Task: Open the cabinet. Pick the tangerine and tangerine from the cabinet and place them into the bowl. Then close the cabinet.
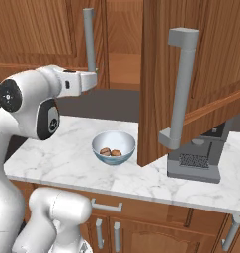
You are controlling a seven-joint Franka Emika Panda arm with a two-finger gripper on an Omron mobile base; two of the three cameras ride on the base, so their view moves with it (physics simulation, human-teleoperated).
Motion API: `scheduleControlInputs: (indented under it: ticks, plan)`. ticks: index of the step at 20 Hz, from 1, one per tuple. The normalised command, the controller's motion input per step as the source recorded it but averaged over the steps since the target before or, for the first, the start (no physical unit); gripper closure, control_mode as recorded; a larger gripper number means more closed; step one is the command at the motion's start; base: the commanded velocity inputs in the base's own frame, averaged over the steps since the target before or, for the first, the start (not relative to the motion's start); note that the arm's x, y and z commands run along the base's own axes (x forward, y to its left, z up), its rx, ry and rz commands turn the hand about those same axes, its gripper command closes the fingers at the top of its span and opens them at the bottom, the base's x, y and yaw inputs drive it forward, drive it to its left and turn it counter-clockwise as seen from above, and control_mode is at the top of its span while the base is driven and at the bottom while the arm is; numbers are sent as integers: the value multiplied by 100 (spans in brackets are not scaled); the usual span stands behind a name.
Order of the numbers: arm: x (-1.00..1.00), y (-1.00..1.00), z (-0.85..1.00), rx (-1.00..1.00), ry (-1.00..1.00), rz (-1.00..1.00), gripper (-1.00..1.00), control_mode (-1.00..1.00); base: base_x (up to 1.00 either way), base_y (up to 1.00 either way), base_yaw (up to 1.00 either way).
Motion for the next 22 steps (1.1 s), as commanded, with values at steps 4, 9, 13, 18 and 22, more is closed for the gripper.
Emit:
scheduleControlInputs:
  ticks: [4,9,13,18,22]
  plan:
    - [-99,-23,19,0,25,0,-100,-100,0,0,0]
    - [-100,-30,19,0,27,0,-100,-100,0,0,0]
    - [-100,-32,0,0,22,0,-100,-100,0,0,0]
    - [-84,-12,0,-1,8,1,-100,-100,0,0,0]
    - [-17,0,0,-1,0,1,-100,-100,0,0,0]
